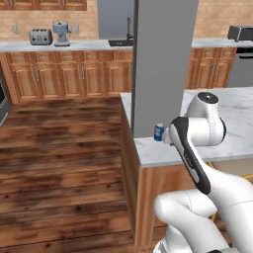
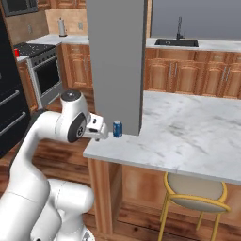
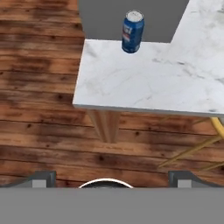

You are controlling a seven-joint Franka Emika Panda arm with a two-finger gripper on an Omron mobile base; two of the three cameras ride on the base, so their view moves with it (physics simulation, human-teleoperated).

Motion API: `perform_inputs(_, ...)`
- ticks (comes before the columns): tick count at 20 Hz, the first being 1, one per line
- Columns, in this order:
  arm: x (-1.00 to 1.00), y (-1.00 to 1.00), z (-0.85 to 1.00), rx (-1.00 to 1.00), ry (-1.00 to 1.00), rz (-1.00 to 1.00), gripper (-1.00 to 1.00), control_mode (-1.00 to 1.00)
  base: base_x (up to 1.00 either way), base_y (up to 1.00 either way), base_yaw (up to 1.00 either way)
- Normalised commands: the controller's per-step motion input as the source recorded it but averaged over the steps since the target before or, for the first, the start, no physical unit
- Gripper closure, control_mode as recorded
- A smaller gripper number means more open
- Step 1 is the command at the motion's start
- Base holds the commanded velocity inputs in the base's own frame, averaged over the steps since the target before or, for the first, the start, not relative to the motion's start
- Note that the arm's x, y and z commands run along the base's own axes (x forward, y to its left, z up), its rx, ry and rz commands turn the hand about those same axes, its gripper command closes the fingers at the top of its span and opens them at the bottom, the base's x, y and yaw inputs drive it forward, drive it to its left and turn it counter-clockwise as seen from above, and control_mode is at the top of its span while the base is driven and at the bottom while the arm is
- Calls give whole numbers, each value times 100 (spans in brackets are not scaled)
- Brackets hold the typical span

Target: Four empty soda cans are scattered around the kitchen. Gather all the cans and cluster them next to the stove for recycling.

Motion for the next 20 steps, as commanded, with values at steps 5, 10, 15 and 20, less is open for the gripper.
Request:
perform_inputs(5,39,-18,0,9,-13,-7,-100,-100,0,0,0)
perform_inputs(10,42,-13,0,8,-10,-4,-100,-100,0,0,0)
perform_inputs(15,39,-4,-2,2,-2,-2,-100,-100,0,0,0)
perform_inputs(20,38,0,-17,-4,2,0,-100,-100,0,0,0)
